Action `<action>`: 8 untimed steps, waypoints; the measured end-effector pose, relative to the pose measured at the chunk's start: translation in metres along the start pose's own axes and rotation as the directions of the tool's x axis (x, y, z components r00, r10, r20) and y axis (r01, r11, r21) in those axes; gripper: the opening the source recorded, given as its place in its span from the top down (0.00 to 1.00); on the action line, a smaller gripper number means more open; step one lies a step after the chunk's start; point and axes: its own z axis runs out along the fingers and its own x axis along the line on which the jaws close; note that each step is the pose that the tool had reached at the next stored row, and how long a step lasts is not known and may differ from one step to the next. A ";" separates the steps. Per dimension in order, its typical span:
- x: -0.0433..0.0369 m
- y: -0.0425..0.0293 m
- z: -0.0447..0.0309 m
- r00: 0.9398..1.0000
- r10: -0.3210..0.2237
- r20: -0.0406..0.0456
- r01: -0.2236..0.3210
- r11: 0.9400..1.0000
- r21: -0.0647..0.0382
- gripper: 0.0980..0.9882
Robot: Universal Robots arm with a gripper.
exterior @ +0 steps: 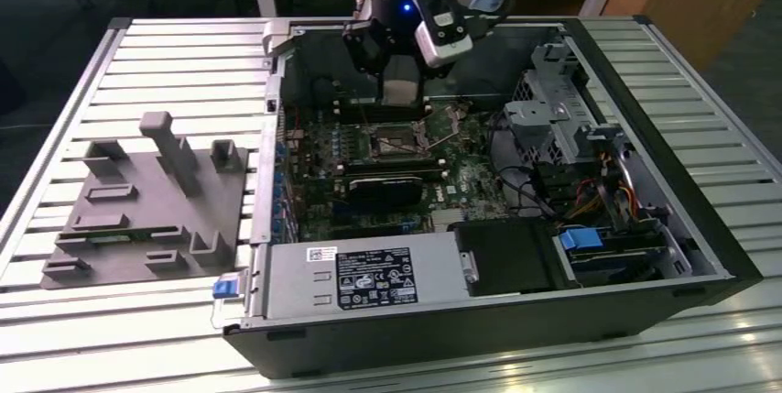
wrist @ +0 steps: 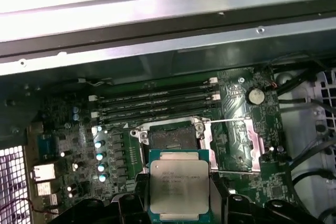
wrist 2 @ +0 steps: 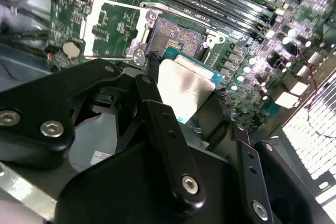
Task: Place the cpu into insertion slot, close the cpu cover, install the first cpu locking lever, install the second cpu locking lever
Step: 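Place the cpu into insertion slot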
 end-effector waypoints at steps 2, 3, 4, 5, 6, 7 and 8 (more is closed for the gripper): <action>0.0000 -0.0001 0.0005 0.999 0.035 0.003 -0.035 0.999 0.001 0.51; 0.0000 -0.0001 0.0008 0.999 0.053 0.004 -0.053 0.999 0.001 0.51; 0.0000 -0.0001 0.0010 0.997 0.071 0.005 -0.071 0.997 0.001 0.51; 0.0000 -0.0001 0.0014 0.996 0.090 0.007 -0.090 0.996 0.002 0.51; 0.0000 -0.0001 0.0016 0.994 0.108 0.008 -0.108 0.994 0.002 0.51; 0.0000 -0.0002 0.0019 0.992 0.126 0.010 -0.126 0.992 0.002 0.51; 0.0000 -0.0002 0.0022 0.990 0.144 0.011 -0.144 0.990 0.002 0.51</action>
